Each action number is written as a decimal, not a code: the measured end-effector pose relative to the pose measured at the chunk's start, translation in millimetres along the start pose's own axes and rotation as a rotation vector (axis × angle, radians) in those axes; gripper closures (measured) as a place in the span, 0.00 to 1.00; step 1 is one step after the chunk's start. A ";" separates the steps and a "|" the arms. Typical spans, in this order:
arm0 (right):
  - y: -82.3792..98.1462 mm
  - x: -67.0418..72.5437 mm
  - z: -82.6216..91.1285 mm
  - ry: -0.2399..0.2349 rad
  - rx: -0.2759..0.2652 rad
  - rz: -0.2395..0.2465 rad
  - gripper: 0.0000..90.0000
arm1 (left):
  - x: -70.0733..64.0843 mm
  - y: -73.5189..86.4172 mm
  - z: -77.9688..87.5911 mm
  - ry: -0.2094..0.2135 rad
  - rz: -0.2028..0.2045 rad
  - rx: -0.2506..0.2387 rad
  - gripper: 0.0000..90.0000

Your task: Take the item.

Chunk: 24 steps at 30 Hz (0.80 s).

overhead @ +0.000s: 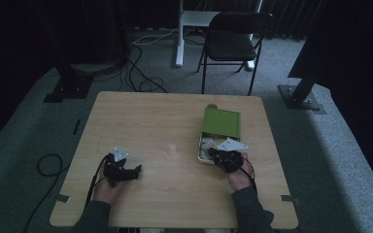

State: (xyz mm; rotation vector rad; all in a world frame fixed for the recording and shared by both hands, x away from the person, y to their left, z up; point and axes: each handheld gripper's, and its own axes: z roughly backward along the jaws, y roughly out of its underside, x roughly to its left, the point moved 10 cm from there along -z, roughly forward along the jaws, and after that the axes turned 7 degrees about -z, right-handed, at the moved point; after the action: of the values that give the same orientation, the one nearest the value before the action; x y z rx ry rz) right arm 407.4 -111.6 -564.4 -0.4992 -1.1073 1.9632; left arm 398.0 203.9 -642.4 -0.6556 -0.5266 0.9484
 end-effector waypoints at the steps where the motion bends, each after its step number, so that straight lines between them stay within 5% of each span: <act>1: -0.9 0.5 1.4 0.002 -0.002 -0.001 0.96 | 0.0 0.0 0.0 0.000 0.000 0.000 0.15; 24: -24.2 9.9 29.6 -0.004 -0.072 0.032 0.96 | 0.0 0.0 0.0 0.000 0.000 0.000 0.15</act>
State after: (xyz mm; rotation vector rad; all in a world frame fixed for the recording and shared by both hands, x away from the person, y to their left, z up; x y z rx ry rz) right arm 392.9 -112.2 -527.7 -0.5552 -1.1824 1.9580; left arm 398.0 203.9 -642.4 -0.6557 -0.5266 0.9485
